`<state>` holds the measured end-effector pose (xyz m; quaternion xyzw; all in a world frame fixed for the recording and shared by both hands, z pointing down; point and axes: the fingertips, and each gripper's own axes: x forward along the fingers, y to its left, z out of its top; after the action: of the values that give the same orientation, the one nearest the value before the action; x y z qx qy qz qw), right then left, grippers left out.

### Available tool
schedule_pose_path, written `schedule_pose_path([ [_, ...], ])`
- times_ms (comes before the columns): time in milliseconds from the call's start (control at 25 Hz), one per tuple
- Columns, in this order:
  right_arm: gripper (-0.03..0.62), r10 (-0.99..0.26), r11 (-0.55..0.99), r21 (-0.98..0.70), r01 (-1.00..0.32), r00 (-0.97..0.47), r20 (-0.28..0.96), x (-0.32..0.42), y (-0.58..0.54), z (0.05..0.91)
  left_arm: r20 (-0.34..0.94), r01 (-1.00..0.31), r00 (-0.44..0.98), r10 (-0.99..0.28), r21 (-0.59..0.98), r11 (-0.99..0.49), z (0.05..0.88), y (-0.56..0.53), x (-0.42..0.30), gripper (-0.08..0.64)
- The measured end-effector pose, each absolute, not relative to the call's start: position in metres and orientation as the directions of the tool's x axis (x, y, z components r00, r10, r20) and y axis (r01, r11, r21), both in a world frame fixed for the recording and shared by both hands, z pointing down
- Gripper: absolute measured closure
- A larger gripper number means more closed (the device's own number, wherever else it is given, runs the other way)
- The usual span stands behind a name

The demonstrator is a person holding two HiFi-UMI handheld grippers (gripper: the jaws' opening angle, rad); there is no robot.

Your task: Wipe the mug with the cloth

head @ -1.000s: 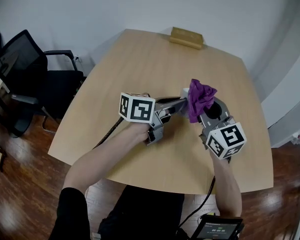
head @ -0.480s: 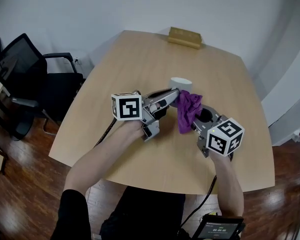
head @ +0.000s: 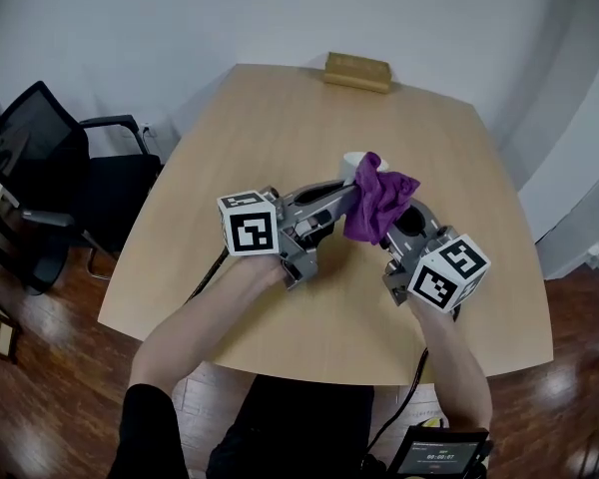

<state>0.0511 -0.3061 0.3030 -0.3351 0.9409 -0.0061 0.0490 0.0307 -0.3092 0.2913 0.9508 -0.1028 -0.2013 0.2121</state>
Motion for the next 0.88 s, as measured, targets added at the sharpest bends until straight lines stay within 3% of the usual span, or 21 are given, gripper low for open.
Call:
schedule_pose_path([
  [240,0.518,-0.499,0.857,-0.068,-0.51,-0.856,0.134,0.018,-0.292,0.352,-0.488,0.001,0.83,-0.27,0.485,-0.875,0.27,-0.32,-0.006,0.495],
  [320,0.518,-0.505,0.859,-0.073,-0.506,-0.862,0.035,0.03,-0.29,0.325,-0.507,0.034,0.823,-0.255,0.493,-0.869,0.268,-0.321,-0.012,0.495],
  [440,0.518,-0.57,0.81,-0.008,-0.586,-0.784,-0.246,0.069,-0.287,0.257,-0.502,0.089,0.843,-0.192,0.482,-0.872,0.27,-0.313,-0.006,0.497],
  [560,0.518,-0.623,0.722,0.098,-0.685,-0.705,-0.339,0.09,-0.285,0.236,-0.467,0.141,0.879,-0.093,0.442,-0.886,0.273,-0.292,0.013,0.497],
  [720,0.518,-0.631,0.704,0.238,-0.669,-0.744,-0.221,0.067,-0.288,0.26,-0.461,0.176,0.887,-0.036,0.409,-0.895,0.271,-0.277,0.027,0.494],
  [880,0.518,-0.562,0.786,0.296,-0.543,-0.827,-0.024,0.032,-0.281,0.305,-0.534,0.194,0.842,-0.075,0.43,-0.882,0.267,-0.292,0.005,0.497],
])
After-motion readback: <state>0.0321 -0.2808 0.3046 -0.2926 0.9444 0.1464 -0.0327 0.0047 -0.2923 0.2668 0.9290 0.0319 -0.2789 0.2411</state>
